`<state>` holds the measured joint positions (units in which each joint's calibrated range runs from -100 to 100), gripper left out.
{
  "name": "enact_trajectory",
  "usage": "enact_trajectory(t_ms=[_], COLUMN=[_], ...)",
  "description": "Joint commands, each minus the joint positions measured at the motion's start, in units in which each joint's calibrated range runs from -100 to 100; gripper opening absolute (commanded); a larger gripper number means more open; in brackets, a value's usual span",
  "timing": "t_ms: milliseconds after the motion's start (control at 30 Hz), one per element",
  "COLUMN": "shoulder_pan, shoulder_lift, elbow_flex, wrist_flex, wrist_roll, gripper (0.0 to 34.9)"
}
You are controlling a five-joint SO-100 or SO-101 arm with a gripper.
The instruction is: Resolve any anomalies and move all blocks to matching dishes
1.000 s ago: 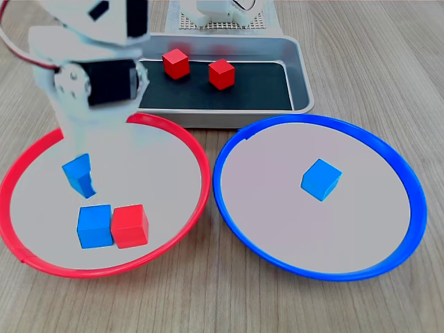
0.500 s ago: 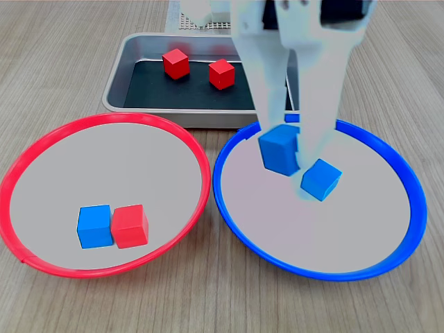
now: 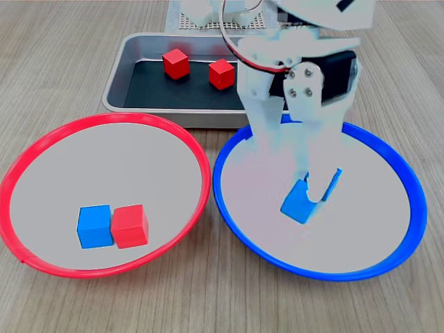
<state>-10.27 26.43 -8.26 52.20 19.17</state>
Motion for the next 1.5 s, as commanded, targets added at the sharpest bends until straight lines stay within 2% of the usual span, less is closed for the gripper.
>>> enact_trajectory(t_ms=[0, 67, 133, 267, 333, 600, 833, 1100, 1133, 1167, 1233, 1267, 1467], shoulder_pan=[0.8, 1.8, 3.2, 6.5, 8.7, 12.8, 12.8, 10.9, 10.8, 10.5, 10.0, 9.8, 9.5], shoulder_lift=[-5.5, -9.2, -12.5, -19.4, -23.1, -28.3, -33.3, -34.2, -34.1, -34.0, -33.6, -33.6, -35.7], elbow_flex=[-6.0, -8.8, -8.9, -2.2, 4.9, 28.3, 43.7, 50.8, 51.2, 52.0, 53.3, 53.5, 47.2], wrist_flex=[11.1, 20.5, 26.9, 34.1, 35.0, 27.4, 19.2, 14.9, 14.5, 13.3, 11.2, 10.7, 13.9], wrist_roll=[-0.2, -0.2, 0.5, 3.0, 5.0, 9.6, 11.0, 10.9, 10.9, 11.0, 11.3, 11.5, 9.5], gripper=[15.4, 14.3, 14.1, 13.3, 12.9, 13.8, 14.5, 15.4, 15.0, 12.8, 2.5, 0.4, 0.1])
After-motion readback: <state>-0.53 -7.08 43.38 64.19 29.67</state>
